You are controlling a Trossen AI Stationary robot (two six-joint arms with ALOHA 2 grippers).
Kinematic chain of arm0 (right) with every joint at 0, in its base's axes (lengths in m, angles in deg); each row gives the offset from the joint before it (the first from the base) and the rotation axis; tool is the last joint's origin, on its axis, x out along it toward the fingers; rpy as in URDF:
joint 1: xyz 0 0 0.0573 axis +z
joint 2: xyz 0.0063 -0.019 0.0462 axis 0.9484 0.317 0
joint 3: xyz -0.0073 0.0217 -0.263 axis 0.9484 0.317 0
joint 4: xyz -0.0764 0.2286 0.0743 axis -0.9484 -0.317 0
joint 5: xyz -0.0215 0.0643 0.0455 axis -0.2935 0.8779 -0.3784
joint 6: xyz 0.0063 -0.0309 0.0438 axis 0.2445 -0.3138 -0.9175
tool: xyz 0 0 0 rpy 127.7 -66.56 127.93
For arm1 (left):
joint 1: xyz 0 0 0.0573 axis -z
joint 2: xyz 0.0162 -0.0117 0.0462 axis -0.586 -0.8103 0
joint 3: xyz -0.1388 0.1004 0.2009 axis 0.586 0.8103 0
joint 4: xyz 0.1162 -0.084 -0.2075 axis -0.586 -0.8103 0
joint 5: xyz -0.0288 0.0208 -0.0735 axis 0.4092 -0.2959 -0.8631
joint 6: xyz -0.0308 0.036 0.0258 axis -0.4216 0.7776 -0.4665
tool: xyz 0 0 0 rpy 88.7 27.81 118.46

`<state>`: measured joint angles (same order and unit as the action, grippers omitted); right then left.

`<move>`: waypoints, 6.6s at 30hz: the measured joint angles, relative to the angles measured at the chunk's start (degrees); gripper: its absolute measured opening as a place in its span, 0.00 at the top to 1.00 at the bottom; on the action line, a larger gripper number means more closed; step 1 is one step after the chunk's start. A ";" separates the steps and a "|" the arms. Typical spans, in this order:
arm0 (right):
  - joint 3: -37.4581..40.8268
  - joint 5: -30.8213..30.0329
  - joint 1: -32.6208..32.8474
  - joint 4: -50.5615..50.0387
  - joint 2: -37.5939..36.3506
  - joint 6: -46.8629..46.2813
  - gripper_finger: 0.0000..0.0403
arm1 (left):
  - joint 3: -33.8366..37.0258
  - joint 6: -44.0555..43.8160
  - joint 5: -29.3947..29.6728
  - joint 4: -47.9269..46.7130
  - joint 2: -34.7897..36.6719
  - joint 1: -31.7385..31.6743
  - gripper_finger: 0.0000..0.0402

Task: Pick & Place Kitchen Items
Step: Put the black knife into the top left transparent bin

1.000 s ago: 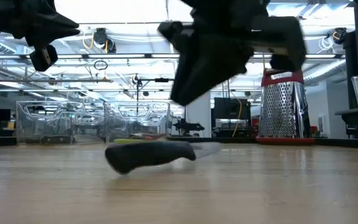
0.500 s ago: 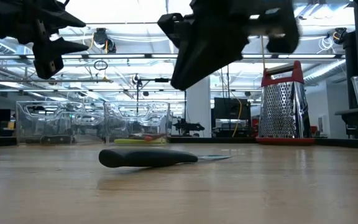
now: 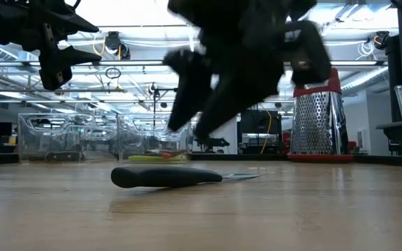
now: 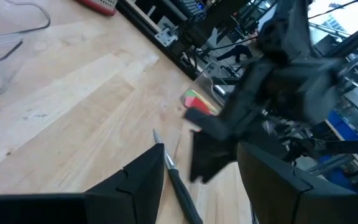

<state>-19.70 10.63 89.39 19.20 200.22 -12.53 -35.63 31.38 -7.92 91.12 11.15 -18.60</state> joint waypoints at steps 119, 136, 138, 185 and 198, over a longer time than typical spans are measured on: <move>-17.03 -27.04 2.51 -8.82 1.27 20.90 0.83 | -13.07 -15.74 -32.48 7.26 -28.74 -6.96 0.48; -16.96 -27.56 0.45 -3.90 1.27 25.80 0.83 | -13.07 -15.72 -32.76 5.86 -28.79 -5.86 0.48; -16.96 -27.68 0.31 -2.63 1.27 26.98 0.83 | -13.07 -15.61 -32.67 5.88 -28.79 -5.88 0.48; -16.93 -40.46 -0.99 -29.01 -0.34 5.66 0.47 | -13.09 -11.79 -19.60 -15.50 -19.28 -9.70 0.86; -16.96 -40.34 -1.84 -38.77 -7.91 -10.31 0.75 | -14.68 -10.59 -3.94 -27.27 -3.47 -14.75 0.86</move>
<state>-36.66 -29.71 87.55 -19.57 192.31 -22.84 -50.31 20.79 -11.85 63.85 7.68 -33.34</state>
